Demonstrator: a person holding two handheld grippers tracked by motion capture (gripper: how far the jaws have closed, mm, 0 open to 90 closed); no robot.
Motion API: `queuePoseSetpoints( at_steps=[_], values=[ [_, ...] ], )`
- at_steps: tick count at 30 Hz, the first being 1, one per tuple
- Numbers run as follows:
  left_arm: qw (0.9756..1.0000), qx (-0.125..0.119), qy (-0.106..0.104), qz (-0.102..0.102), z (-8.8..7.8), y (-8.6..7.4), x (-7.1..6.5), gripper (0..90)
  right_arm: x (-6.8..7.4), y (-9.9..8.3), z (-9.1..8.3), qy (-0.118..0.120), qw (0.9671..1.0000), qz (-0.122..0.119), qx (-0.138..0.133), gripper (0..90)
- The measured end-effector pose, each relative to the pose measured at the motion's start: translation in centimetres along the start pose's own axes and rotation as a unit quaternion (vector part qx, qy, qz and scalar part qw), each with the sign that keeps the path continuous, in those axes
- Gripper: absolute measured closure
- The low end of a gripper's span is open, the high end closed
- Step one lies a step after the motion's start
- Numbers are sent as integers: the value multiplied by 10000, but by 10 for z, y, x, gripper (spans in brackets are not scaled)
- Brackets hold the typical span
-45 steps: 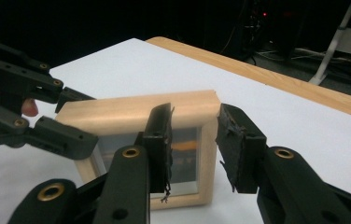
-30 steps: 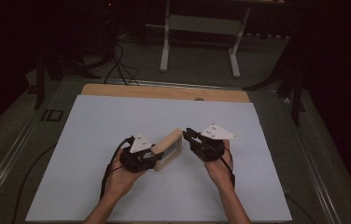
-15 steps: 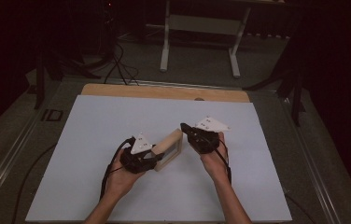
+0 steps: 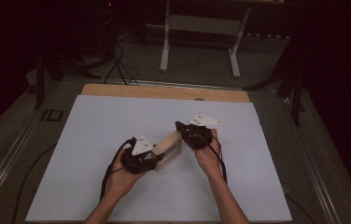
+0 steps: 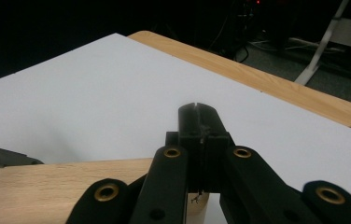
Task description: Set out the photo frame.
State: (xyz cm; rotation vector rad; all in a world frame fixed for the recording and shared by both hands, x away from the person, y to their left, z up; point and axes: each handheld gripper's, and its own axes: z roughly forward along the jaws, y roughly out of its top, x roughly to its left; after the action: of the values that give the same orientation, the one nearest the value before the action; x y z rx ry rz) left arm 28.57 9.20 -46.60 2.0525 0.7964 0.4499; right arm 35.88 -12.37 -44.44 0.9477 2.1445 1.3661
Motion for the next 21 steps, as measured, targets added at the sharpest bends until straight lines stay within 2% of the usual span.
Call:
queuePoseSetpoints(
  at_steps=[9, 14, 21],
  values=[
    [10000, 15, 1, 59, 0, 0, 0, 592, -2, -2, 8, -34, 9998, -15, 178, 899],
    [10000, 19, 4, 89, 0, 0, 0, 591, 1, 0, 10, -127, 9993, -217, 270, 899],
    [9999, 30, 49, 146, 0, 0, 0, 588, 1, 0, 11, -120, 9994, -173, 289, 899]
  ],
)
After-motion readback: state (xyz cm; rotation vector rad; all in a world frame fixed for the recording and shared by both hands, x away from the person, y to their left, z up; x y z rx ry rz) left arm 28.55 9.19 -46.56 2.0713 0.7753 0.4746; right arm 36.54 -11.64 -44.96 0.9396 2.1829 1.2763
